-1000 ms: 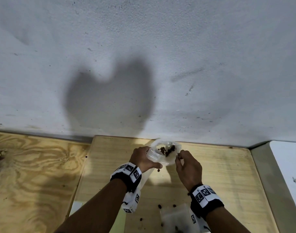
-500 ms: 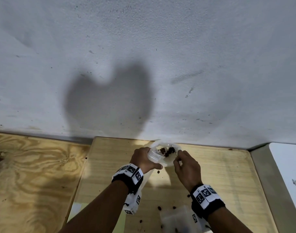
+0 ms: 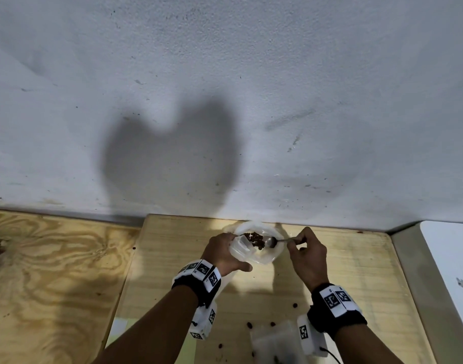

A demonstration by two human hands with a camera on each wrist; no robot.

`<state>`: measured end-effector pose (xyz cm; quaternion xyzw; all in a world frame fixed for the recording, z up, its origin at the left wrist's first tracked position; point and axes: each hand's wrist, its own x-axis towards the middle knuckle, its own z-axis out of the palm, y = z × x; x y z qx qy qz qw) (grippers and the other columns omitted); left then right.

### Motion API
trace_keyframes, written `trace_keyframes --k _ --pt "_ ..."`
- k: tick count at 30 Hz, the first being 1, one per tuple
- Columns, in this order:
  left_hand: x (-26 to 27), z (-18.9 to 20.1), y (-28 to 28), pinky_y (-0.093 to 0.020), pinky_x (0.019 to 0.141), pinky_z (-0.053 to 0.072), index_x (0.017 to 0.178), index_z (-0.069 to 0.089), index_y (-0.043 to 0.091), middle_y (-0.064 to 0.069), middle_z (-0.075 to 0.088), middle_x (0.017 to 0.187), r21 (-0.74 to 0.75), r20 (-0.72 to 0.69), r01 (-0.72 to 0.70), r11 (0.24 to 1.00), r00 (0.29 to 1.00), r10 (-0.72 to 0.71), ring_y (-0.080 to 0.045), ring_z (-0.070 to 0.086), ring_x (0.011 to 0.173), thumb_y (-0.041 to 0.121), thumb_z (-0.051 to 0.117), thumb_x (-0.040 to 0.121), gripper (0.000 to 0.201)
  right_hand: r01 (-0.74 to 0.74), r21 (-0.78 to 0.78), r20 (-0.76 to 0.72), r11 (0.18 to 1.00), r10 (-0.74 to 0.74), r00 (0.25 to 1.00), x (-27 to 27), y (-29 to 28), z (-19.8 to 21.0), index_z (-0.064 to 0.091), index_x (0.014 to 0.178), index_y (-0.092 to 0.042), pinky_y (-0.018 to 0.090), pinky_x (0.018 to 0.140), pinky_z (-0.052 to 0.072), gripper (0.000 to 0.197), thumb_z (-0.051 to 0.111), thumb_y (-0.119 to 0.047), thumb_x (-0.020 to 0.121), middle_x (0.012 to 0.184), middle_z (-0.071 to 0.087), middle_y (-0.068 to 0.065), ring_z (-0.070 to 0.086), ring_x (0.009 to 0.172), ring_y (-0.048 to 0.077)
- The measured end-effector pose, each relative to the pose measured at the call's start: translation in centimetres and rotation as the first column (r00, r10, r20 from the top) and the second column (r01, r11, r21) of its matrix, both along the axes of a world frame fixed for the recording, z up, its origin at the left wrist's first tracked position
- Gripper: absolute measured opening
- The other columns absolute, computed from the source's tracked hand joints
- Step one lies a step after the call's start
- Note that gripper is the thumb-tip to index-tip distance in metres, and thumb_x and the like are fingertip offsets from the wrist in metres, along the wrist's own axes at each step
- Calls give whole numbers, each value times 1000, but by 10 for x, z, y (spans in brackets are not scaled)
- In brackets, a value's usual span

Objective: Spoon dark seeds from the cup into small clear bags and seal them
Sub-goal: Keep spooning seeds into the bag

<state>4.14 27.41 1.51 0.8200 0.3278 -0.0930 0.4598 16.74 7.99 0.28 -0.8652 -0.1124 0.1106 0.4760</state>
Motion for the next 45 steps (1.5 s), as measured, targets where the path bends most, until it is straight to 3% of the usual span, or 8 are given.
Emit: trace_keyframes --k 6,9,14,22,28,39,42,45 --pt "0 -1 0 -21 87 47 129 58 18 5 64 120 -9 1 0 1000 1000 0 -10 58 102 39 95 45 94 92 62 -57 994 -89 994 2 -2 -3 50 74 -8 31 62 45 22 67 3 83 75 62 12 52 65 19" --pt "2 -2 -1 -22 87 48 128 58 19 6 64 120 -15 -4 6 1000 1000 -6 -11 59 103 43 94 43 95 207 75 -137 976 -195 971 1 -2 -11 53 75 -6 32 67 46 19 69 0 83 76 64 10 56 70 21" --pt "6 -5 0 -24 88 51 126 59 19 7 65 119 -27 -2 16 1000 1000 -17 -11 61 103 43 94 43 93 389 78 -400 918 -329 856 -3 0 -32 52 71 -15 36 62 40 22 70 -11 81 67 55 5 47 66 22" --pt "6 -6 6 -21 87 50 126 59 18 6 66 117 -44 -15 7 999 1000 -8 -10 61 102 43 94 43 93 425 64 -418 903 -363 833 -8 8 -31 55 65 -28 37 65 42 22 72 -17 75 68 57 2 49 64 22" --pt "6 -3 8 -27 89 53 125 61 21 8 68 114 -66 -39 40 997 998 -43 -10 63 101 50 92 37 98 509 82 -548 857 -387 742 -7 15 -33 52 77 -14 27 44 32 20 70 -7 83 63 45 6 36 50 19" --pt "2 -4 19 -24 80 52 105 69 24 9 69 100 -114 -99 96 989 989 -108 -10 64 93 40 93 48 65 640 54 -645 767 -462 609 -4 24 -38 61 85 -10 28 46 33 8 68 -7 86 76 65 10 39 52 19" --pt "2 -3 23 -33 86 55 106 68 20 6 68 101 -123 -128 118 985 983 -134 -13 64 95 46 92 46 70 636 70 -664 769 -440 605 -3 25 -39 61 89 -12 28 47 33 10 68 -5 86 74 67 7 39 53 18" --pt "0 -2 26 -28 82 53 98 68 24 4 67 103 -127 -135 139 982 978 -156 -14 62 95 42 92 50 56 626 95 -671 774 -415 614 -4 21 -43 61 83 -13 27 46 35 12 70 -6 86 71 63 6 41 55 18"
